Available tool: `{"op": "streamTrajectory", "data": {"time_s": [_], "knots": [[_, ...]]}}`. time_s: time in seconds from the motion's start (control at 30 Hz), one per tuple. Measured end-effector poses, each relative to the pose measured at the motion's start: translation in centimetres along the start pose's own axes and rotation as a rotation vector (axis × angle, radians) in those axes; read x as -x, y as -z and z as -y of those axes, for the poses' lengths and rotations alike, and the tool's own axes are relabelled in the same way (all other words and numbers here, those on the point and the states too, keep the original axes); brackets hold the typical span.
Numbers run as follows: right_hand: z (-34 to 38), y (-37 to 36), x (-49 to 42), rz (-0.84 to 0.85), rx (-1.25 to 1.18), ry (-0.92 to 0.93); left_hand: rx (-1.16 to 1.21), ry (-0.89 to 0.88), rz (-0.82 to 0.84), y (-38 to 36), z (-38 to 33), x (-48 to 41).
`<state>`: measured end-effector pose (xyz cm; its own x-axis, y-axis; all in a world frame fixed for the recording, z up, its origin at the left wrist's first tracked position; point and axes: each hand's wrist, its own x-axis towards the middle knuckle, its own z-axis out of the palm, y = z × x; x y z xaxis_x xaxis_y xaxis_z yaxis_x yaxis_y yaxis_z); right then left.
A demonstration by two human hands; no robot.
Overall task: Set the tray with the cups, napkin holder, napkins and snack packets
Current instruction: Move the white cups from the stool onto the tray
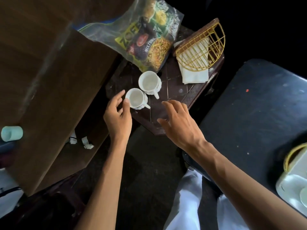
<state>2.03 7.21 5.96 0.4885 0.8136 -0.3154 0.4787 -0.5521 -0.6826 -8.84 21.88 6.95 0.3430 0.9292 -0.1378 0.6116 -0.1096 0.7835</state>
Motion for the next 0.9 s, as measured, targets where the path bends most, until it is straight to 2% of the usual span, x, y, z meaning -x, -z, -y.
{"op": "streamTrajectory", "data": {"time_s": [0.23,0.47,0.67,0.9], "knots": [[1.8,-1.4,-2.8,0.063,-0.117,-0.022,0.143,0.213,0.057,-1.3,1.1,-2.2],[1.9,-2.8,-4.7,0.055,-0.148,-0.010,0.159,0.273,0.020,-1.7,1.6,-2.2],[0.7,-2.6,-2.8,0.033,-0.164,-0.008,0.161,0.303,-0.010,-2.1,0.8,0.3],[-3.7,0.4,4.5,-0.156,-0.334,-0.161,0.265,0.316,0.038,-5.2,-1.9,8.2]]}}
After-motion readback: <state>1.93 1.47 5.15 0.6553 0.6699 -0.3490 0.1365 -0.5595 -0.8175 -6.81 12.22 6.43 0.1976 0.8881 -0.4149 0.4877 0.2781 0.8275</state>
